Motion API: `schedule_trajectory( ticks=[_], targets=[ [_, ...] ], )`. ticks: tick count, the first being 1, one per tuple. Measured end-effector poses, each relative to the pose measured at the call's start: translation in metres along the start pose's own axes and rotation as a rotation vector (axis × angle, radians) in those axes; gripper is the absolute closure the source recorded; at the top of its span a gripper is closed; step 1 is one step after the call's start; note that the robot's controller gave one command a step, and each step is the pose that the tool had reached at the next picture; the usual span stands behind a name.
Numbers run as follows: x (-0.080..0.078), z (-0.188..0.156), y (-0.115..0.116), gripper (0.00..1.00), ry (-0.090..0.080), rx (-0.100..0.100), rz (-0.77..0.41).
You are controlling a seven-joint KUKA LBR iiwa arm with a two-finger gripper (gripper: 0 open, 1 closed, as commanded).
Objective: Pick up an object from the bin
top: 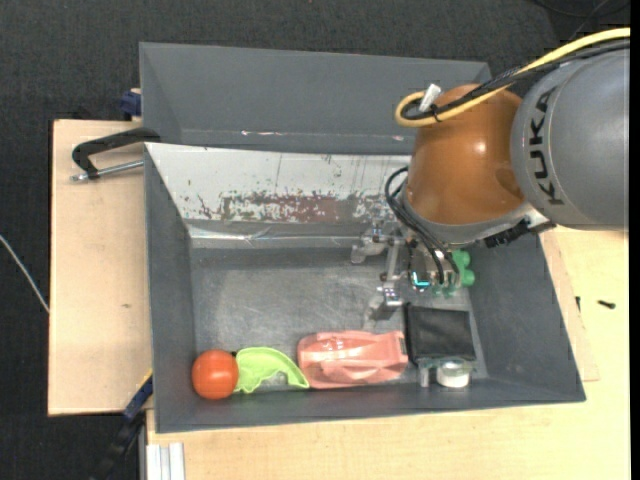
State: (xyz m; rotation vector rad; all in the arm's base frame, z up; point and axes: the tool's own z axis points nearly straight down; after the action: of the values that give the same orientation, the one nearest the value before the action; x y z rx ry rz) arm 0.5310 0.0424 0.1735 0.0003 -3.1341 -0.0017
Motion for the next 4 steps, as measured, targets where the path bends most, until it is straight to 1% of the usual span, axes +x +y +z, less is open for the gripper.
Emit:
schedule_trajectory(
  ticks=[1, 2, 4],
  targets=[
    [-0.001, -0.004, 0.0, 0.0, -0.007, 0.0, 0.0],
    [0.027, 0.082, 0.011, 1.0, 0.008, 0.011, -0.261],
    [0.027, 0.082, 0.01, 1.0, 0.005, 0.009, -0.263]
  ],
)
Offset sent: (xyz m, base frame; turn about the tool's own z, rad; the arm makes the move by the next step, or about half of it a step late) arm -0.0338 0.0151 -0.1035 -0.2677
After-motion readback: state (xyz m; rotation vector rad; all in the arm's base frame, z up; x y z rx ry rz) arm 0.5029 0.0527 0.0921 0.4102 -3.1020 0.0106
